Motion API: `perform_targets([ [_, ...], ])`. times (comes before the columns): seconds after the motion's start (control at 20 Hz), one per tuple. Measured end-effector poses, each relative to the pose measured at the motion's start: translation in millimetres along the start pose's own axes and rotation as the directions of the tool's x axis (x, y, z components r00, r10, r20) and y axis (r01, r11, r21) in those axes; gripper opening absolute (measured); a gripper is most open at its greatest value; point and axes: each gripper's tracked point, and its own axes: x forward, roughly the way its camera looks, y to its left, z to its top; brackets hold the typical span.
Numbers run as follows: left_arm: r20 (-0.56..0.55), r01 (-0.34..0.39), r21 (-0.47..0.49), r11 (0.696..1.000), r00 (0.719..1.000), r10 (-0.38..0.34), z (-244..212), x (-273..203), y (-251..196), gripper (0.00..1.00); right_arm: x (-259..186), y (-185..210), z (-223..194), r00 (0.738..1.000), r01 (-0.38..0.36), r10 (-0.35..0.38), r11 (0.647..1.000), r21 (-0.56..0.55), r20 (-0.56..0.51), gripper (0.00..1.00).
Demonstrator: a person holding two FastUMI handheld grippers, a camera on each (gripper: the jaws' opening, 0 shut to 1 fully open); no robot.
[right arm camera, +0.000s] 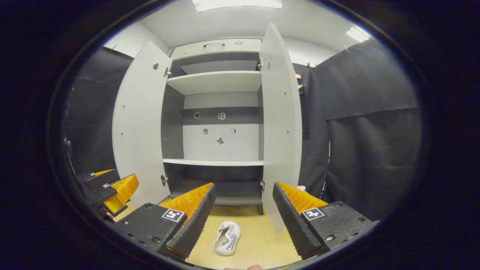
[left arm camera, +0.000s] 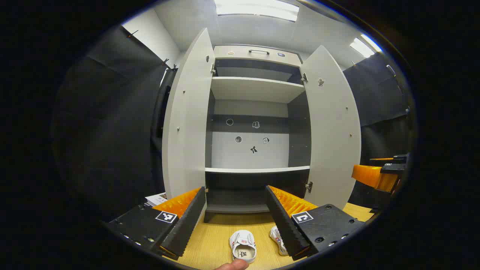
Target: Grab one shoe with the right hand and put it into the shoe cabinet, grab the other shoe with the left hand and put it into the shoe cabinet; then close the right door with the right hand and the left door with the left hand.
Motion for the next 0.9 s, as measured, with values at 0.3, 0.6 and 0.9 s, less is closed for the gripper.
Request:
perform_targets([
  [0.3, 0.001, -0.012, -0.003, 1.000, 1.000, 0.012, -0.1, 0.5, 3.3, 0.95, 1.0, 0.1, -1.4, 1.000, 0.014, -0.014, 1.000, 0.017, -0.016, 0.99],
  [0.6, -0.009, -0.017, -0.005, 1.000, 1.000, 0.017, -2.9, 0.9, 5.4, 0.95, 0.8, -1.9, 0.5, 0.999, 0.036, -0.035, 0.999, 0.020, -0.023, 0.99],
  [0.9, -0.013, -0.017, -0.011, 1.000, 1.000, 0.017, -2.2, -0.9, 8.6, 0.95, 0.3, -0.1, 2.1, 0.999, 0.033, -0.032, 0.999, 0.017, -0.019, 0.99],
])
